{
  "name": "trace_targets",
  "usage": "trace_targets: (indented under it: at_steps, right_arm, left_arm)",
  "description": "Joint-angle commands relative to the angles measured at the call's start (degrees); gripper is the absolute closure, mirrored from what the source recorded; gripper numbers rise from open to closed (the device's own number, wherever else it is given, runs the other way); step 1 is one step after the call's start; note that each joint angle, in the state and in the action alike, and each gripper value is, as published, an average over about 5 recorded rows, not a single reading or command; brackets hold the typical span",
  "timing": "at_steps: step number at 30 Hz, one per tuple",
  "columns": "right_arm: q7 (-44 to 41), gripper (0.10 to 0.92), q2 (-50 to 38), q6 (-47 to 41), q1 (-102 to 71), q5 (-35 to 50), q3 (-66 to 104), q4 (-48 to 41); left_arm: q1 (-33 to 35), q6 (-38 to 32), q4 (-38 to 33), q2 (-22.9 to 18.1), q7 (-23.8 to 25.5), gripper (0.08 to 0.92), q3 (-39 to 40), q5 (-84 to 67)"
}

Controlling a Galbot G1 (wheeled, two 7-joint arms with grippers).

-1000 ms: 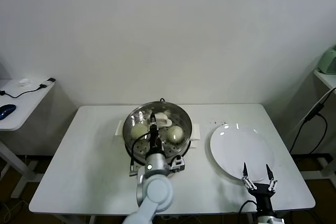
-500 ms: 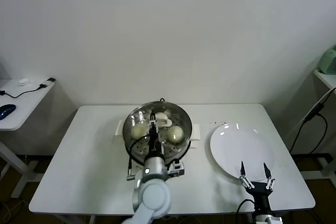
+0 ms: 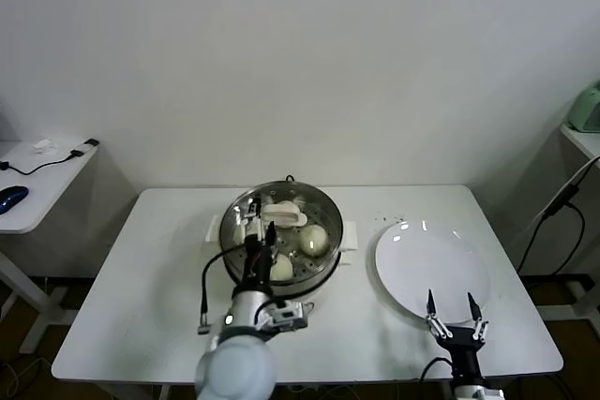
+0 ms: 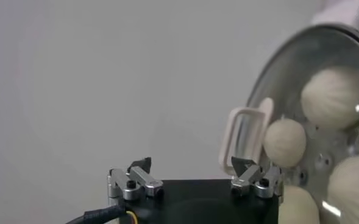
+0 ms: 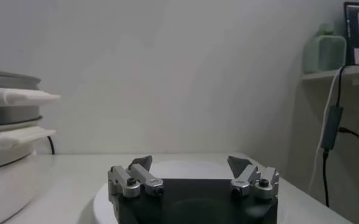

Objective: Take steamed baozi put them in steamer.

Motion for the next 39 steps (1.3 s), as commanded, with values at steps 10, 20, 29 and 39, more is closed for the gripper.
trace_targets:
  at_steps: [10,20,29,39]
  right_arm:
    - [-2.1,0.203,-1.24,-2.32,-0.93,0.84,-0.09,3.01]
    - [-2.16,0.203,-1.04,-2.98,-0.74,1.99,-0.09,2.13]
    - [-2.5,0.203,-1.22,-3.46,-0.56,2.92,-0.22,1.41]
    - [-2.64,0.203,-1.26,-4.15,-0.25,2.87,-0.53,1.22]
  left_arm:
    - [11.14,-24.16,-4.15,2.87,-14.98,0.177,-33.97,-76.33]
    - [18.14,-40.68,10.63,9.15,-14.06,0.177,-42.2,-97.48]
    - [18.73,-44.57,18.89,8.64,-9.71,0.177,-38.19,-95.03]
    - [19.73,-45.02,18.69,7.55,-8.16,0.177,-35.75,-91.95]
